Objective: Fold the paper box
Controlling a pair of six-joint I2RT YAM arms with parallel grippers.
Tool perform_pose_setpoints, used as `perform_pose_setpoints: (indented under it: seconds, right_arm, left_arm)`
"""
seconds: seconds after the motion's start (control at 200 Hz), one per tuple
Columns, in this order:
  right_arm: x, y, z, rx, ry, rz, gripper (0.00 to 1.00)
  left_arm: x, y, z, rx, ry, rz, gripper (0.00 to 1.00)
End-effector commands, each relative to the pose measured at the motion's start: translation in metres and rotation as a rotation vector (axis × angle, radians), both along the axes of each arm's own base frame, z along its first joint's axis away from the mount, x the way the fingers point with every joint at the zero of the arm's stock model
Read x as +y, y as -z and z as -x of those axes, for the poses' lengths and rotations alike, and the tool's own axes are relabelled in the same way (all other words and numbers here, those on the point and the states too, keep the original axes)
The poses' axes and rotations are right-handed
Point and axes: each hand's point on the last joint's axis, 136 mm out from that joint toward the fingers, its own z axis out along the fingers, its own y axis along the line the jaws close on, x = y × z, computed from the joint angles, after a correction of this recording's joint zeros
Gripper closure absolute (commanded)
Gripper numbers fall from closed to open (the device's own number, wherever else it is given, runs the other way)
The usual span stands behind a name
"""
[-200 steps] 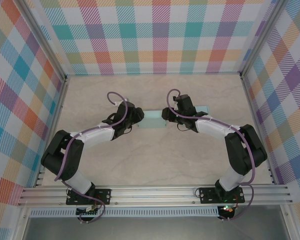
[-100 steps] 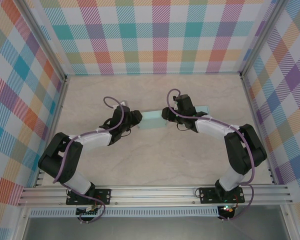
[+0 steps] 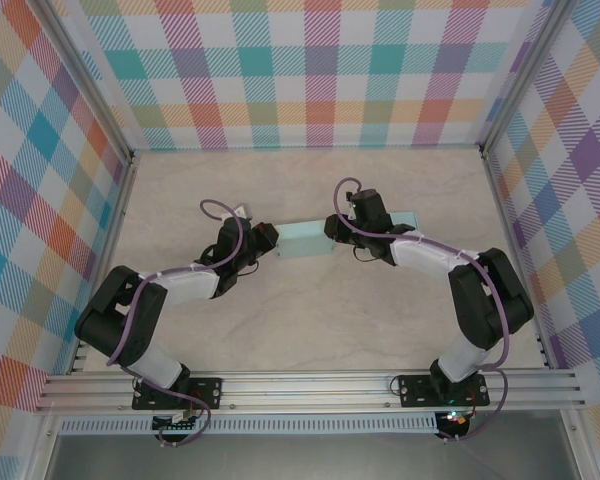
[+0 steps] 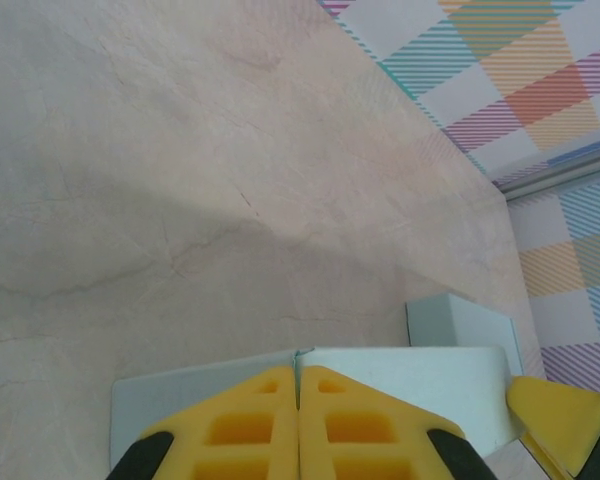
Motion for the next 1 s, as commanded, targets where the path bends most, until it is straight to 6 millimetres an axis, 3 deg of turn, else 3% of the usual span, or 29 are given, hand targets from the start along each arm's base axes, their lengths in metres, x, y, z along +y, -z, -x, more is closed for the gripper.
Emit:
perform_pose_setpoints:
  seconds: [0.0,0.335,0.56,0.75,0.995]
  right_arm:
    - [-0.027,0.067,0.034,0.2,0.023,0.133,0.67]
    - [-0.03,0.091,0.044,0.223,0.016,0.132,0.87]
    - [-0.033,0.106,0.052,0.262,0.02,0.137,0.89]
    - [-0.031,0.098,0.05,0.243,0.004,0.14,0.88]
    - [-0.027,0.081,0.039,0.21,-0.016,0.15,0.86]
  left_arm:
    - [0.017,0.094,0.051,0.305,0.046,-0.142,0.96]
    - [0.017,0.092,0.047,0.296,0.039,-0.148,0.96]
    - [0.015,0.086,0.045,0.279,0.045,-0.14,0.97]
    - [0.012,0.047,0.033,0.187,0.079,-0.193,0.95]
    - [0.024,-0.03,0.007,-0.021,0.101,-0.424,0.75]
